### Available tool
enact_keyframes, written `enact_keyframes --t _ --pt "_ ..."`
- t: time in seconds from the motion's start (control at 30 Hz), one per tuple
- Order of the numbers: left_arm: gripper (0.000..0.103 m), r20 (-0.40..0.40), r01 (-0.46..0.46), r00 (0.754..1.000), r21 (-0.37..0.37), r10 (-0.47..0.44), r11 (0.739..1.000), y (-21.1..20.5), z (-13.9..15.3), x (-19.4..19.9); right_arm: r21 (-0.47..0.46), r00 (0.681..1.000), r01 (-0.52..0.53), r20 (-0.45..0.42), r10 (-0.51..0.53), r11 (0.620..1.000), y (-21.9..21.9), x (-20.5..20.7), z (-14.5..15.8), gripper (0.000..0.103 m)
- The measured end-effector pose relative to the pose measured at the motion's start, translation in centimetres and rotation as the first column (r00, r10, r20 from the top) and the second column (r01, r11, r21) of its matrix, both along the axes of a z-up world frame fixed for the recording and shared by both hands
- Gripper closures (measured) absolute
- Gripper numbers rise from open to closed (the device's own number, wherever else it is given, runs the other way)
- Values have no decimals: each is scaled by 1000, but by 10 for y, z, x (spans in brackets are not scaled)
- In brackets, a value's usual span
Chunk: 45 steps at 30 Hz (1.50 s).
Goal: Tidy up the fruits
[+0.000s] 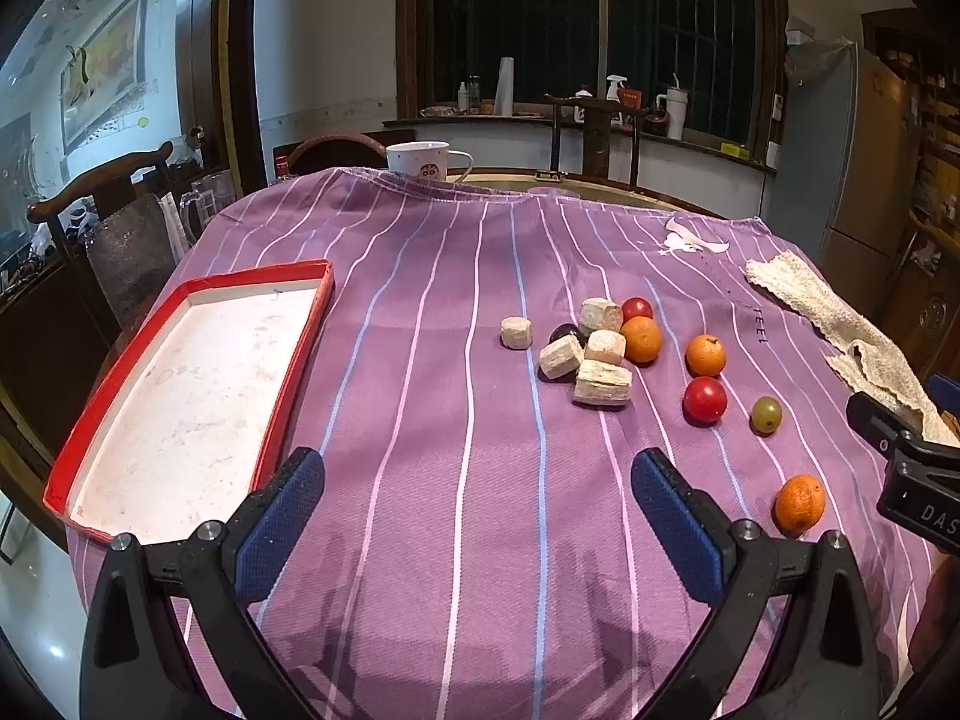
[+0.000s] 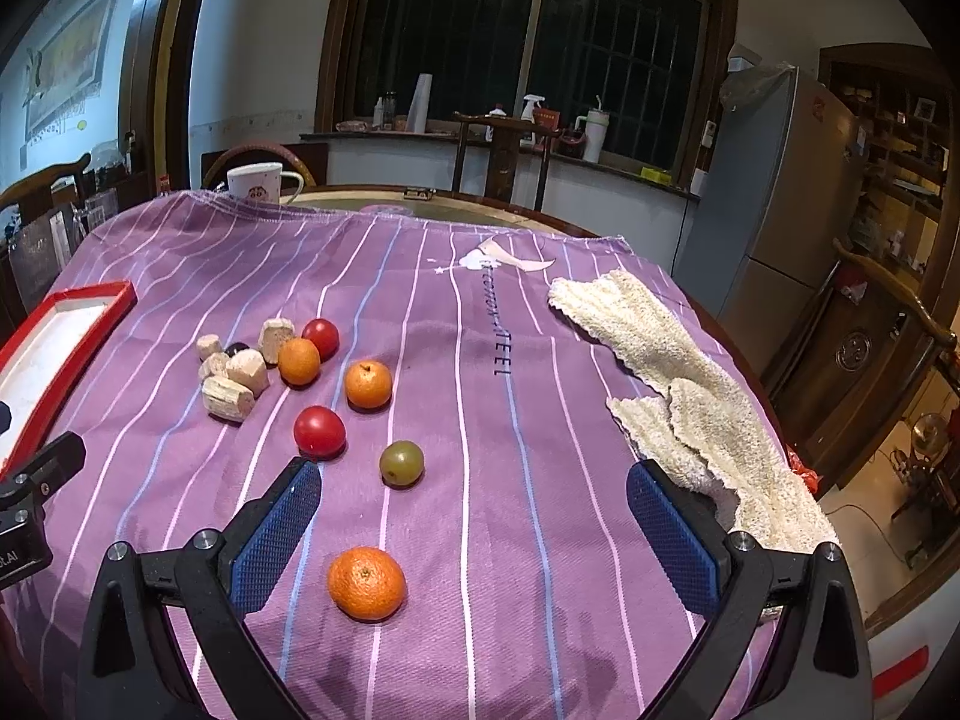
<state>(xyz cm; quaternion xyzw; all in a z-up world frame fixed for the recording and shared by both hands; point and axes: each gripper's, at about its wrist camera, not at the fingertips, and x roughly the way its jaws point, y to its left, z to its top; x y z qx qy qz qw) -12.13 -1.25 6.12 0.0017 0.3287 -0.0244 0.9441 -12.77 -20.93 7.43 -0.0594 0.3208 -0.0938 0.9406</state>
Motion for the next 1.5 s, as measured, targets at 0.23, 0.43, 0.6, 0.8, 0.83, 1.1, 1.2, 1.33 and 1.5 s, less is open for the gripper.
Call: enact_keyframes --t 0.23,0.43,0.6,0.8,0.83,1.1,1.2,1.33,1.5 --pt "1 -23 17 1000 6 -17 1000 -4 -7 6 -29 1000 1 -22 -2 1000 2 9 -9 0" --pt "1 -28 19 999 7 -18 1000 -6 -9 9 -56 999 9 -30 -11 998 4 14 -14 0" --pt "1 -38 20 999 1 -20 1000 -6 -12 12 -60 999 8 -41 -11 998 4 17 -18 0" --pt "1 -55 25 998 -6 -25 1000 -5 -12 15 -62 999 -2 -54 -2 998 5 18 -20 0" --pt "1 -56 25 998 -5 -25 1000 -5 -11 16 -44 998 -12 -65 9 999 3 19 -21 0" --pt "1 -103 47 994 10 -46 999 -3 -6 31 287 979 -80 -157 129 954 -43 15 -28 13" --pt "1 -148 79 986 16 -76 997 -10 -10 43 346 972 -78 -183 149 935 -53 16 -33 28" --pt "3 -198 140 971 10 -135 990 -23 -15 57 386 957 -115 -204 206 915 -49 17 -38 42" --pt "10 -208 178 963 27 -169 984 -37 -14 71 402 933 -189 -212 292 896 -31 17 -41 45"
